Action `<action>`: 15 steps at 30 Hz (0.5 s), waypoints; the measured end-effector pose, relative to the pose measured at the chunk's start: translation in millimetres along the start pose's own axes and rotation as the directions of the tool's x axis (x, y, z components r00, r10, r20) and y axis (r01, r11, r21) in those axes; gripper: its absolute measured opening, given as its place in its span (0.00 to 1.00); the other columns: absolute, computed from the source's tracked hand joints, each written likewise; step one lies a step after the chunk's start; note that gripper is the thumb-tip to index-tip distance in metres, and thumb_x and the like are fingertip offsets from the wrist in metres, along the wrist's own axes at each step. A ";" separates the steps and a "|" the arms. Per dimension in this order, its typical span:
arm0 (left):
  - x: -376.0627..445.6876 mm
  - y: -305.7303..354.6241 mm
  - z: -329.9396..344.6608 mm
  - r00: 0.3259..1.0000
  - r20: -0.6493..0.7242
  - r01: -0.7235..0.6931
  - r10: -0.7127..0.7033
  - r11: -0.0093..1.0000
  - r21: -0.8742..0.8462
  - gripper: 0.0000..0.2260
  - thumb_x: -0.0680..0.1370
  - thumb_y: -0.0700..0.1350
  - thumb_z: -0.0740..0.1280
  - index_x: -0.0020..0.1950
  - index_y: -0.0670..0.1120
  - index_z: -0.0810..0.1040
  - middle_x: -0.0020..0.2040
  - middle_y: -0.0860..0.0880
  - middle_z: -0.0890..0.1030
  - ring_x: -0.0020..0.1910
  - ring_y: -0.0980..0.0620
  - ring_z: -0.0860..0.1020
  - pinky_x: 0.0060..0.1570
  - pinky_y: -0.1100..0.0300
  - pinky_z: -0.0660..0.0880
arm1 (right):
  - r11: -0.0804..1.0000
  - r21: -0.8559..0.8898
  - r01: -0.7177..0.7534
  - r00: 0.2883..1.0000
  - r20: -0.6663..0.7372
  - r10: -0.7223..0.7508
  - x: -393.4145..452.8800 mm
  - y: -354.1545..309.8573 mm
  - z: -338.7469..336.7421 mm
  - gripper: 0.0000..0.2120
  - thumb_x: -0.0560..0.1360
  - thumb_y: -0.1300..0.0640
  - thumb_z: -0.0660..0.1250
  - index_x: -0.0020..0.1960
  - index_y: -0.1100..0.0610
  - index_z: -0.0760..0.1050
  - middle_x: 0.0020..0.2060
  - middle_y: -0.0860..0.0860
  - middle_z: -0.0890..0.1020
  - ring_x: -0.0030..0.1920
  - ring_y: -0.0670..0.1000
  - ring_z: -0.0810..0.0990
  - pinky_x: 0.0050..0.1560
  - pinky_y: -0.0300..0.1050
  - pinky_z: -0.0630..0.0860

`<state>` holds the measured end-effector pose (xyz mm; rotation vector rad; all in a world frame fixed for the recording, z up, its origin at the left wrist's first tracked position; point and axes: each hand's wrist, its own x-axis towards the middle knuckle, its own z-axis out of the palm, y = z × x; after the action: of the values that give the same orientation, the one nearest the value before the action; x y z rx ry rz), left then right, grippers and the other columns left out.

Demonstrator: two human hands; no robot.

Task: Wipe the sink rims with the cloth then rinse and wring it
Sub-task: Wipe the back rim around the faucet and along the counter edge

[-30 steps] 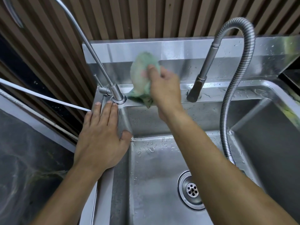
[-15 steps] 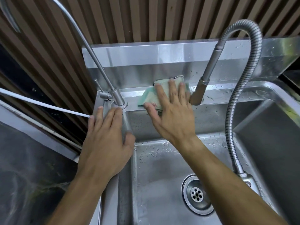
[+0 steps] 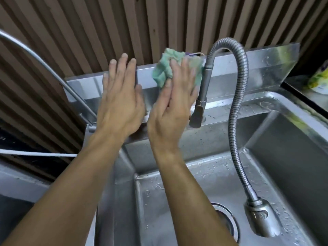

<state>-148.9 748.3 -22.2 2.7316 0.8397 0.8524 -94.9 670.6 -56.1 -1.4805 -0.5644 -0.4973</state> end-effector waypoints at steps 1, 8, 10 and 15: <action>0.4 -3.9 4.2 1.000 0.006 -0.021 0.021 0.998 0.060 0.27 0.85 0.43 0.54 0.84 0.45 0.51 0.85 0.47 0.48 0.84 0.46 0.44 0.82 0.48 0.41 | 0.989 -0.134 0.058 0.996 0.074 -0.049 8.4 4.9 13.9 0.20 0.86 0.58 0.56 0.78 0.56 0.68 0.80 0.56 0.65 0.82 0.58 0.56 0.82 0.63 0.51; -1.8 -20.9 23.2 0.992 -0.022 -0.107 0.121 0.937 0.332 0.29 0.87 0.48 0.52 0.85 0.45 0.42 0.85 0.45 0.43 0.84 0.43 0.43 0.81 0.48 0.40 | 0.947 -0.186 -0.263 0.962 -0.129 0.241 51.5 52.6 29.5 0.26 0.87 0.49 0.50 0.84 0.52 0.53 0.84 0.56 0.46 0.83 0.55 0.39 0.82 0.58 0.42; -1.1 -22.8 26.8 0.990 -0.036 -0.119 0.139 0.933 0.339 0.29 0.87 0.48 0.51 0.84 0.45 0.41 0.85 0.45 0.42 0.83 0.43 0.41 0.81 0.49 0.38 | 0.941 -0.133 -0.311 0.944 -0.161 0.289 49.8 46.1 32.0 0.26 0.87 0.51 0.50 0.84 0.54 0.52 0.84 0.56 0.46 0.83 0.57 0.38 0.81 0.62 0.45; -2.0 -27.8 30.2 0.985 -0.056 -0.130 0.161 0.923 0.363 0.29 0.87 0.47 0.52 0.84 0.45 0.41 0.85 0.44 0.42 0.84 0.42 0.42 0.81 0.47 0.40 | 0.963 -0.270 -0.001 0.982 0.181 0.052 8.8 48.8 29.4 0.28 0.87 0.48 0.52 0.84 0.50 0.49 0.84 0.56 0.41 0.80 0.53 0.29 0.81 0.61 0.38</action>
<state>-146.2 770.6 -56.6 3.1292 0.8940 0.9298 -58.8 701.9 -88.3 -1.8054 -0.6420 -0.4280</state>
